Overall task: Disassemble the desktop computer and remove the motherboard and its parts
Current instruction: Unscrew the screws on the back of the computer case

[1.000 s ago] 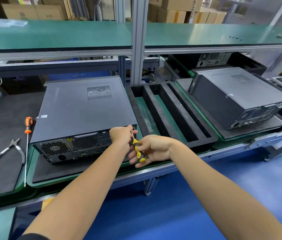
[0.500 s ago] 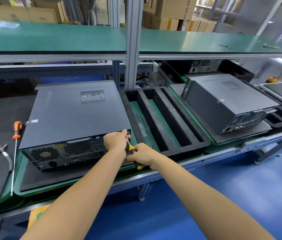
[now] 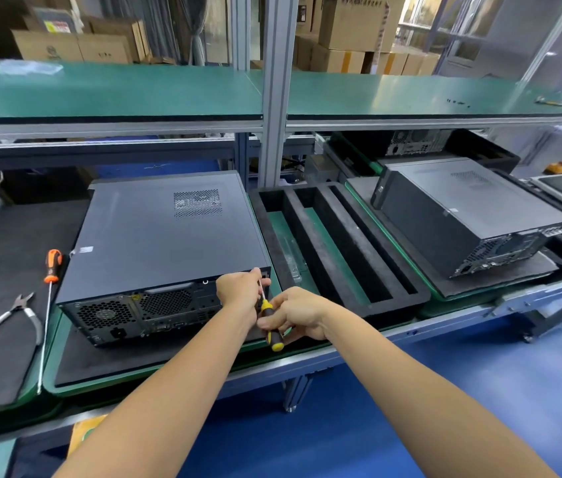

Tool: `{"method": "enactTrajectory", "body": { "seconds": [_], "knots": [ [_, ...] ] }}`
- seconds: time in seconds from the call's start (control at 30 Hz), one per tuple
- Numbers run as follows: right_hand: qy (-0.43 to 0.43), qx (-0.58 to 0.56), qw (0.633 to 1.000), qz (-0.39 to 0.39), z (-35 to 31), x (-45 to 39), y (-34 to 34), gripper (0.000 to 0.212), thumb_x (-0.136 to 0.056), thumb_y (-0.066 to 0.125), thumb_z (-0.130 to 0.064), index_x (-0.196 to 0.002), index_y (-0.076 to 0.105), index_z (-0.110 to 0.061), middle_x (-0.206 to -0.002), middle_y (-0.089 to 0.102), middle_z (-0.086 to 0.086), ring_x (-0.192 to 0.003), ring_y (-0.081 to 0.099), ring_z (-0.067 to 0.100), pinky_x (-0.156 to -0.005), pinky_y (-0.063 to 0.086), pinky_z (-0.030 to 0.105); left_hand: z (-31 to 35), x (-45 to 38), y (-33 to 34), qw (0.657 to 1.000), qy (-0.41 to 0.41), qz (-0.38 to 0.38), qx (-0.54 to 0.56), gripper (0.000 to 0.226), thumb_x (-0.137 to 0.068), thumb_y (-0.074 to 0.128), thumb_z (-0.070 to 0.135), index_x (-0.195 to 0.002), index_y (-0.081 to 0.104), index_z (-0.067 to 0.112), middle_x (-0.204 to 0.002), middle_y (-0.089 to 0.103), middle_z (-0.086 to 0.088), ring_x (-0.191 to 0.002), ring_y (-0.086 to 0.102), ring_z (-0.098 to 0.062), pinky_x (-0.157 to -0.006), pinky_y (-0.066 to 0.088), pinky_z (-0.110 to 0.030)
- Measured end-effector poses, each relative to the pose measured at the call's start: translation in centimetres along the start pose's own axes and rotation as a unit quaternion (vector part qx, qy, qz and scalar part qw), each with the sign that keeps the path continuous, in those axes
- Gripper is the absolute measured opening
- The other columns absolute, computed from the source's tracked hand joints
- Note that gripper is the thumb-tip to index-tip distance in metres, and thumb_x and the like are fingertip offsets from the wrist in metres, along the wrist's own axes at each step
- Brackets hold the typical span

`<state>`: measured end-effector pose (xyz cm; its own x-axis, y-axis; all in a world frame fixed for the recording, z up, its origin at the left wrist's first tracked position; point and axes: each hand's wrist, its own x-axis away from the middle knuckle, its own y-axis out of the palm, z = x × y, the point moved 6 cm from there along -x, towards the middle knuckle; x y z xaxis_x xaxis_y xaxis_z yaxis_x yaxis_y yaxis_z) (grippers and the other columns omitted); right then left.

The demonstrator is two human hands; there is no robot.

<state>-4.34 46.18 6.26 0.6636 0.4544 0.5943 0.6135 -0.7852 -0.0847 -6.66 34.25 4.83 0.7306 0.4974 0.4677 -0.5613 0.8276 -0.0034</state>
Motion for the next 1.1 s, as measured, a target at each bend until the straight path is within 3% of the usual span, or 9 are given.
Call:
{"method": "enactTrajectory", "body": {
  "seconds": [0.1,0.23,0.37,0.5,0.63,0.77,0.87,1.1],
  "knots": [
    [-0.007,0.041,0.999,0.031,0.0,-0.4,-0.4,0.022,-0.076,0.080,-0.013,-0.078,0.058,-0.014,-0.076,0.061,0.005,-0.069,0.056,0.018,-0.071,0.057,0.036,0.1,0.0,-0.2,1.000,0.002,0.003,-0.002,0.020,-0.086,0.070,0.015,-0.077,0.068,-0.003,-0.064,0.072,-0.006,-0.030,0.046,-0.004,-0.037,0.037,-0.017],
    [-0.010,0.053,0.998,0.042,0.4,-0.5,-0.7,0.032,-0.076,0.080,-0.015,-0.066,0.050,-0.018,-0.061,0.053,-0.002,-0.055,0.048,0.012,-0.053,0.048,0.025,0.2,0.0,-0.1,1.000,0.002,0.006,-0.001,0.019,-0.085,0.070,0.010,-0.070,0.066,-0.002,-0.058,0.070,-0.007,-0.031,0.049,-0.004,-0.036,0.036,-0.015],
    [-0.015,0.049,0.998,0.039,0.3,-0.5,-0.5,0.029,-0.085,0.071,-0.018,-0.068,0.048,-0.018,-0.063,0.045,0.001,-0.053,0.041,0.014,-0.049,0.041,0.023,0.2,0.0,0.0,1.000,0.005,0.009,-0.010,0.017,-0.084,0.068,0.008,-0.073,0.068,-0.004,-0.058,0.070,-0.007,-0.031,0.049,-0.004,-0.038,0.039,-0.017],
    [-0.005,-0.023,0.999,-0.030,-0.1,0.4,0.4,0.002,-0.094,0.053,-0.009,-0.094,0.055,-0.009,-0.077,0.065,0.009,-0.062,0.064,0.020,-0.057,0.051,0.028,0.1,-0.1,0.1,1.000,-0.003,0.007,-0.009,0.015,-0.084,0.067,0.008,-0.077,0.068,-0.005,-0.061,0.070,-0.007,-0.028,0.045,-0.007,-0.037,0.037,-0.017],
    [-0.015,-0.076,0.995,-0.070,-0.5,0.8,0.3,0.025,-0.089,0.041,0.004,-0.109,0.054,-0.002,-0.089,0.070,0.013,-0.073,0.068,0.022,-0.070,0.055,0.033,-0.1,0.0,0.1,1.000,-0.011,0.010,0.003,0.013,-0.083,0.067,0.009,-0.080,0.069,-0.004,-0.063,0.071,-0.007,-0.024,0.041,-0.007,-0.034,0.035,-0.015],
    [-0.026,-0.015,0.999,-0.029,-0.5,0.6,-0.1,0.012,-0.088,0.061,0.000,-0.097,0.060,-0.007,-0.079,0.069,0.007,-0.065,0.067,0.017,-0.065,0.055,0.030,0.1,0.0,0.2,1.000,0.003,0.013,-0.014,0.015,-0.086,0.065,0.012,-0.083,0.070,-0.001,-0.061,0.071,-0.002,-0.031,0.043,-0.007,-0.039,0.035,-0.018],
    [-0.024,0.007,0.999,0.020,-0.4,0.2,-0.5,0.017,-0.080,0.074,-0.007,-0.089,0.062,-0.015,-0.075,0.066,0.002,-0.063,0.061,0.014,-0.063,0.053,0.027,0.2,0.0,0.2,1.000,0.005,0.013,-0.016,0.016,-0.087,0.065,0.014,-0.086,0.068,-0.001,-0.060,0.070,-0.001,-0.030,0.045,-0.006,-0.036,0.035,-0.016],
    [-0.014,0.018,0.998,0.059,-0.3,0.3,-0.6,0.025,-0.073,0.081,-0.013,-0.081,0.057,-0.017,-0.074,0.059,0.002,-0.067,0.050,0.016,-0.067,0.043,0.030,0.1,-0.2,0.2,1.000,-0.005,-0.006,-0.011,0.016,-0.085,0.071,0.013,-0.087,0.068,-0.003,-0.062,0.071,-0.006,-0.028,0.048,-0.005,-0.033,0.035,-0.014]
  ]
}}
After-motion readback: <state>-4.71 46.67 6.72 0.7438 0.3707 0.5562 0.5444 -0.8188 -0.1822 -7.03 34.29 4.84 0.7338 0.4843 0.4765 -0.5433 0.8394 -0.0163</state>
